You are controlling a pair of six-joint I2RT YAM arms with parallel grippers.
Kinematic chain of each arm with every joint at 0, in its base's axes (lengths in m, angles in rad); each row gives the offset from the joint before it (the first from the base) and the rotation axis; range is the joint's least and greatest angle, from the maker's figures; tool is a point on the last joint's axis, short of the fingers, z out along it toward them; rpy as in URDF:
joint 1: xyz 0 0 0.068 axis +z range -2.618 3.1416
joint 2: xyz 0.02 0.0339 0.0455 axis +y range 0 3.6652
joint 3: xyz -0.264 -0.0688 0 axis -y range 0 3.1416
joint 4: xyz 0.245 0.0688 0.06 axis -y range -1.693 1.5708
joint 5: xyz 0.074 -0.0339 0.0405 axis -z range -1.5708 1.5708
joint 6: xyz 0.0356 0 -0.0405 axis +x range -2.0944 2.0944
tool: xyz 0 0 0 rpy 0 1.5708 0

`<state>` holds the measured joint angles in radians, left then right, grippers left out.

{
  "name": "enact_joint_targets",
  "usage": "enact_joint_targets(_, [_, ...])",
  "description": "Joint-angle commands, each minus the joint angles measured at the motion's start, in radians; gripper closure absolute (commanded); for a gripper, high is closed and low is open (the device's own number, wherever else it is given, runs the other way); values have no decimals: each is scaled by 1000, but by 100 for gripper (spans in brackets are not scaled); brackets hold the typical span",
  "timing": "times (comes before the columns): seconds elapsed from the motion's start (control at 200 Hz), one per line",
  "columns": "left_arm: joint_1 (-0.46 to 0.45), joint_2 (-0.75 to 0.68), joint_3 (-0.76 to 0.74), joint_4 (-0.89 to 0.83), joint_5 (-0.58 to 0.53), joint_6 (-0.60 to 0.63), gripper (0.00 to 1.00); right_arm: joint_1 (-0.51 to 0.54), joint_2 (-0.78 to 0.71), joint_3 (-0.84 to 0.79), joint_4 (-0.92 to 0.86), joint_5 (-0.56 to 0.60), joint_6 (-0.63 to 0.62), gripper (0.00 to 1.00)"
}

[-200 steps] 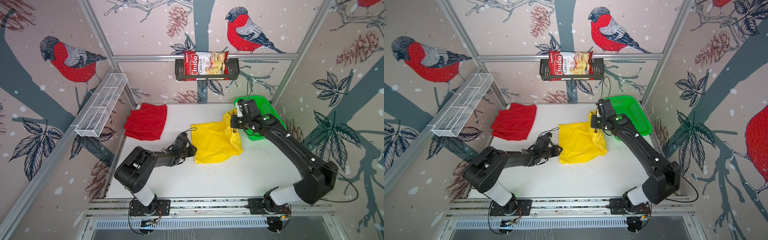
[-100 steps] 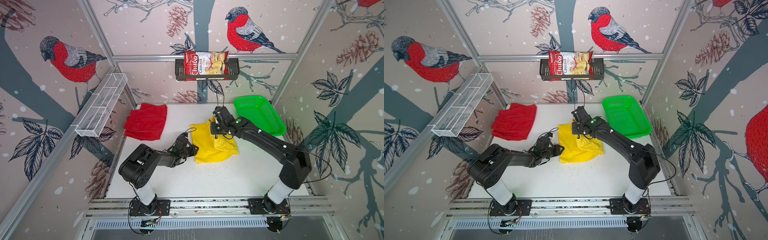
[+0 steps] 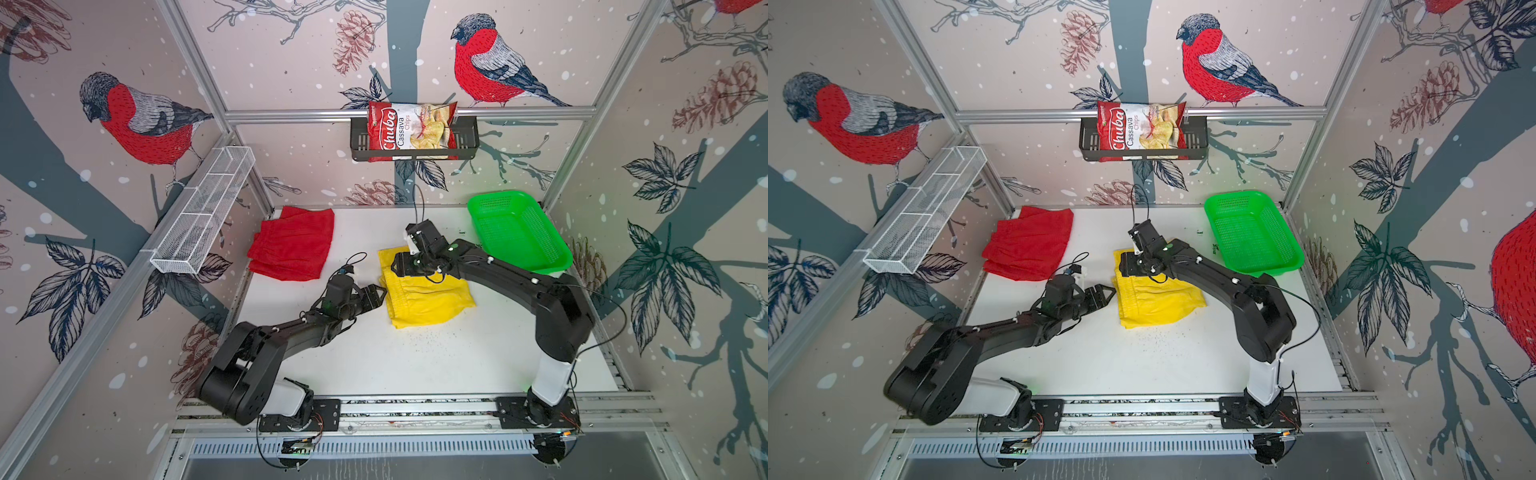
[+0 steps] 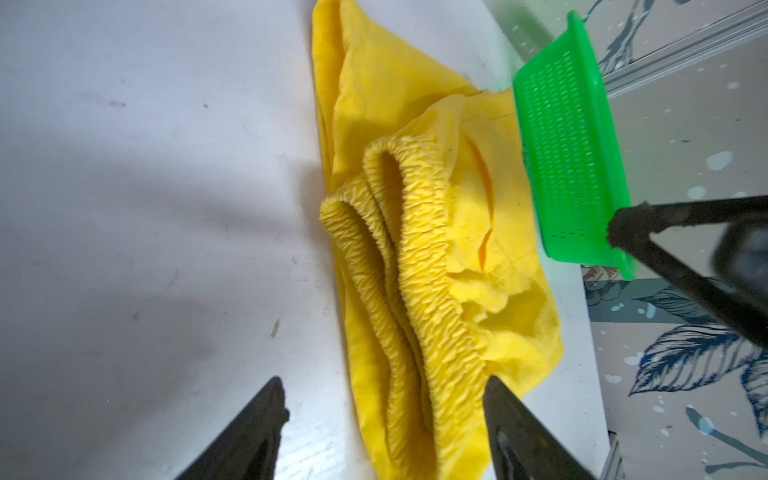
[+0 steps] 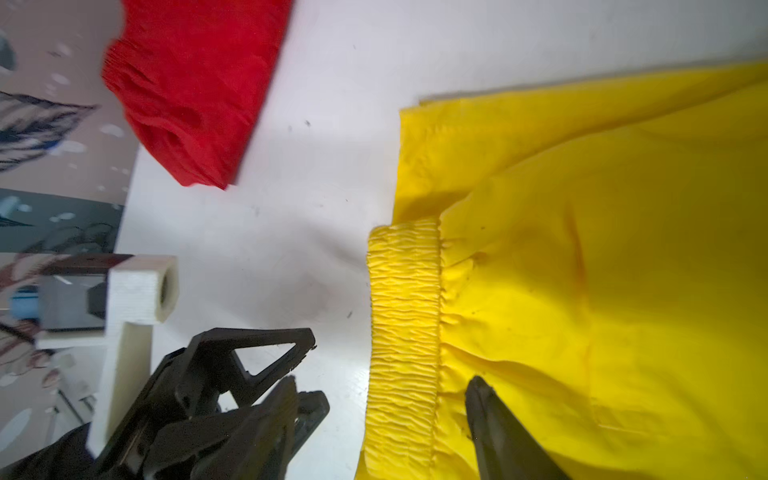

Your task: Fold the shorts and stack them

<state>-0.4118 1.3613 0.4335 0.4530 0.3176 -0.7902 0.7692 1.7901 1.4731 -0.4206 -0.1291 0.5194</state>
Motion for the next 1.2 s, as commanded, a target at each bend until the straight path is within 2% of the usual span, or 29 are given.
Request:
enact_joint_targets(0.0, [19, -66, -26, 38, 59, -33, 22, -45, -99, -72, 81, -17, -25, 34])
enact_joint_targets(0.115, [22, -84, -70, 141, 53, -76, 22, -102, -147, -215, 144, -62, -6, 40])
enact_joint_targets(0.18, [22, -63, -92, 213, 61, -99, 22, -105, -138, -282, 194, -104, -1, 47])
enact_joint_targets(0.285, [22, 12, -101, 299, 107, -136, 24, -99, -108, -370, 302, -182, 16, 60])
enact_joint_targets(0.42, [22, 157, -108, 472, 182, -194, 24, -100, -66, -437, 422, -253, 46, 67])
enact_joint_targets(0.705, [22, 517, -129, 924, 256, -418, 28, -140, 16, -514, 425, -178, 85, 75])
enact_joint_targets(0.86, [19, 675, -149, 1157, 248, -506, 28, -132, 28, -538, 427, -170, 87, 77])
enact_joint_targets(0.981, [6, 704, -154, 1165, 224, -497, 28, -121, 28, -543, 435, -172, 93, 77])
enact_joint_targets(1.196, [-19, 625, -131, 962, 186, -402, 25, -104, 41, -539, 433, -178, 109, 78])
